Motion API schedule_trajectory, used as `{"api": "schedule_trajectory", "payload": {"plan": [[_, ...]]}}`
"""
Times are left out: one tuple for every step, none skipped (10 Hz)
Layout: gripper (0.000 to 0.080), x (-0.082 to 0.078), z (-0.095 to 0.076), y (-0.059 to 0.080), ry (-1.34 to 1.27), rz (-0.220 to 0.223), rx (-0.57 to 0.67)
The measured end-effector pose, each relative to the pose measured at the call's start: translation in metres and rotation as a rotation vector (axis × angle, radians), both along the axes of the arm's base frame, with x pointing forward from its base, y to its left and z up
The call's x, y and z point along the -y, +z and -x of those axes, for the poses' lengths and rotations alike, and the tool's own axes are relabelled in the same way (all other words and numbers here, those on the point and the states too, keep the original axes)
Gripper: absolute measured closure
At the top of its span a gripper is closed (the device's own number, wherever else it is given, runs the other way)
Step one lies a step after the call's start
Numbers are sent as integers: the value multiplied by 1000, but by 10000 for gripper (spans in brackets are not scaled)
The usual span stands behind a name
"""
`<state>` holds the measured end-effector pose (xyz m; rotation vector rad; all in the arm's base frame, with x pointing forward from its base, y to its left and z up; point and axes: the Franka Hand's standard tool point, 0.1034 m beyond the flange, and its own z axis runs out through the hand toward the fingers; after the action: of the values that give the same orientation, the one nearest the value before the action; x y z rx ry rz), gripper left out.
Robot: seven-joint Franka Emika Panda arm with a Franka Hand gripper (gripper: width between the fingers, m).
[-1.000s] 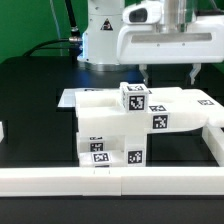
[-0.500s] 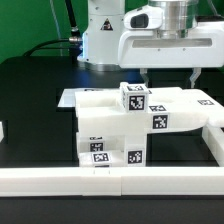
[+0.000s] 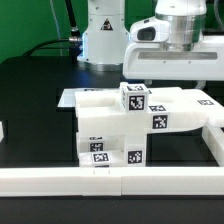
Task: Assemble chair
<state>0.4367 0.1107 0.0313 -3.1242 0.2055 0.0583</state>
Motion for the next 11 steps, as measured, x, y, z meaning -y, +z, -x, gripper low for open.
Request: {"api": "schedule_trajectory", "payload": {"plan": [[151, 1, -2, -3, 2, 4, -3], [151, 5, -4, -6, 7, 6, -4], [151, 6, -6, -7, -1, 8, -4], [151, 4, -5, -7, -3, 7, -4], [151, 4, -5, -7, -3, 8, -4], [151, 5, -5, -7, -3, 8, -5], [151, 5, -4, -8, -4, 9, -7], [151, 7, -4, -12, -4, 13, -12], [151, 8, -4, -16, -6, 18, -16], [151, 9, -5, -18, -5, 20, -18], [151, 9, -4, -21, -6, 22, -22]]}}
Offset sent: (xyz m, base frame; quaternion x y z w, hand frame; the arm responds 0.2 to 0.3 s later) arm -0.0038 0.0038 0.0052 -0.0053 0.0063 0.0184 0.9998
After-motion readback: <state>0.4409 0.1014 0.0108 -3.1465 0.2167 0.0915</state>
